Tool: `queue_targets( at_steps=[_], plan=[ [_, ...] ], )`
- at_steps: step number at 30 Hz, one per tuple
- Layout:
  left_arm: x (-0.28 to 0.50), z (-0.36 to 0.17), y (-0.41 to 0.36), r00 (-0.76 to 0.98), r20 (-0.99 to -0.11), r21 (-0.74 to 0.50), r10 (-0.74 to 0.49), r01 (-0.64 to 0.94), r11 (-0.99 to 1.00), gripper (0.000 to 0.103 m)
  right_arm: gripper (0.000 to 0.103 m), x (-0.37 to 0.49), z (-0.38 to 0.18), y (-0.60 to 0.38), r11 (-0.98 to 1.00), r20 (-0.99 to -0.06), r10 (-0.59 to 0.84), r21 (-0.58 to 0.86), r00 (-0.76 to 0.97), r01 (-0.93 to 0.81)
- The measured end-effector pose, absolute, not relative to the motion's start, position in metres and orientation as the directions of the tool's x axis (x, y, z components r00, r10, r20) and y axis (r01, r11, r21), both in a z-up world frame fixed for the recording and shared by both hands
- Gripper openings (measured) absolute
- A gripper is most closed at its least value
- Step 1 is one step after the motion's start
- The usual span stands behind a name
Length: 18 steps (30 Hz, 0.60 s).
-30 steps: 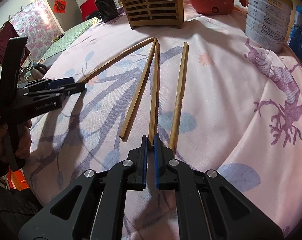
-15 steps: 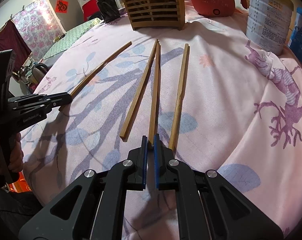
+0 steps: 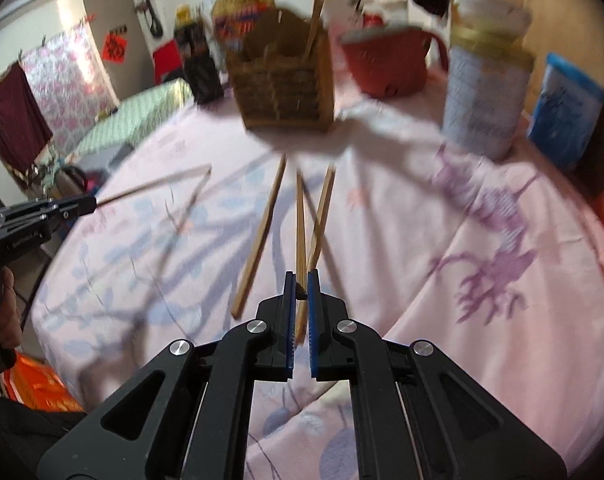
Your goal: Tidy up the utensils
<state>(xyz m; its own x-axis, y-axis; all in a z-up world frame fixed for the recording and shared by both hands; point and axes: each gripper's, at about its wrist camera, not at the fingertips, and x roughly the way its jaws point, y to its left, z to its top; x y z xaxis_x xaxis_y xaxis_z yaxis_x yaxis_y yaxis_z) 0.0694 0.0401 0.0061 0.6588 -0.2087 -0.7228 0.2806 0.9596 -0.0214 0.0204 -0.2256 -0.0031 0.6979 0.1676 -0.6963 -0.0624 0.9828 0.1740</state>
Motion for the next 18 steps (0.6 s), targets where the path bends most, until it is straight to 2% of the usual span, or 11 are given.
queue_targets(
  at_steps=[9,18],
  plan=[
    [0.07,0.087,0.039,0.734,-0.624,-0.044,-0.268,0.309,0.95,0.006,0.006,0.007,0.092,-0.242,0.978,-0.504,0.169,0.195,0.847,-0.079],
    [0.064,0.108,0.036,0.729,-0.605,-0.088,-0.32,0.339,0.937,0.006,0.006,-0.004,0.103,-0.239,0.977,-0.483,0.172,0.196,0.858,-0.086]
  ],
)
